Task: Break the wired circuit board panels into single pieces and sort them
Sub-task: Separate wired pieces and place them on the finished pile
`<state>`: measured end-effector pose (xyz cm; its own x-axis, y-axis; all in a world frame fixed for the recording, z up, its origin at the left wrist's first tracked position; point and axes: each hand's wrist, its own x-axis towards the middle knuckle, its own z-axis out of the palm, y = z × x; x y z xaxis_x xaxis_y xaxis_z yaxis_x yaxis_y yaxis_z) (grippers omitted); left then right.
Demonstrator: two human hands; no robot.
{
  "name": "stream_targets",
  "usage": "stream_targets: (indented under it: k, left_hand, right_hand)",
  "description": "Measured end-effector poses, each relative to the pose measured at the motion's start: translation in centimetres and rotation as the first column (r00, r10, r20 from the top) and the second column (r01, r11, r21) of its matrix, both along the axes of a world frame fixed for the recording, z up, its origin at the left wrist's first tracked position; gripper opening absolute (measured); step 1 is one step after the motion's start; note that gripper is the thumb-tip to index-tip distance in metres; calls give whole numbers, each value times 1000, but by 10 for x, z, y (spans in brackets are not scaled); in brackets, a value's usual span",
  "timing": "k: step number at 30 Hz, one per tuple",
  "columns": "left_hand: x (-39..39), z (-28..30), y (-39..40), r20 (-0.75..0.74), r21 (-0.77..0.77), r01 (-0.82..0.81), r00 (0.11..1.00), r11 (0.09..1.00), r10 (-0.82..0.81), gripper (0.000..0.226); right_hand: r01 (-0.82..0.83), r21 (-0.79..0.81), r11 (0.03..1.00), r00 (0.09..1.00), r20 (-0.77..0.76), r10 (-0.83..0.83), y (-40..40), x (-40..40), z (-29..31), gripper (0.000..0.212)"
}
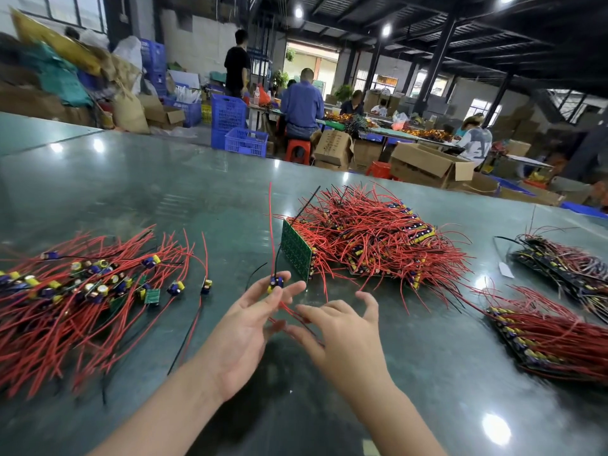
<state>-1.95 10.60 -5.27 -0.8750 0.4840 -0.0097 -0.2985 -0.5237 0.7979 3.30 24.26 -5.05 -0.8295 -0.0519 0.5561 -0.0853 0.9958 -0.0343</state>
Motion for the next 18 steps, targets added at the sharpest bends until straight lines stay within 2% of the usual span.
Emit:
stream_targets:
  k: [3, 5, 7, 9, 14, 18]
  left_hand:
    - [5, -2, 6, 48, -36, 19, 999, 999, -17, 28]
    - [5, 0, 6, 67, -37, -8, 998, 999, 10, 26]
    - [2, 1, 2, 100, -21, -31, 994, 999, 33, 25]
    - [-1, 1, -1, 121, -27, -44, 991, 999, 47, 25]
    - [-5, -1, -5, 54, -119, -26, 998, 993, 33, 20]
    - [-5, -3, -6, 48, -169, 20, 999, 985, -12, 17]
  right_hand:
    - [-54, -76, 996, 999, -6, 54, -5, -1, -1, 6]
    - [-48, -159, 986, 995, 75, 61, -3, -1, 2, 10]
    - [-26, -313, 949, 980, 180, 86, 2, -2, 4, 16]
    - [-40, -397, 917, 977, 176, 119, 4, -1, 6, 17]
    - [-119, -461, 880, 977, 102, 186, 3, 2, 10, 15]
    - [-130, -459, 879, 972, 117, 205, 5, 0, 8, 15]
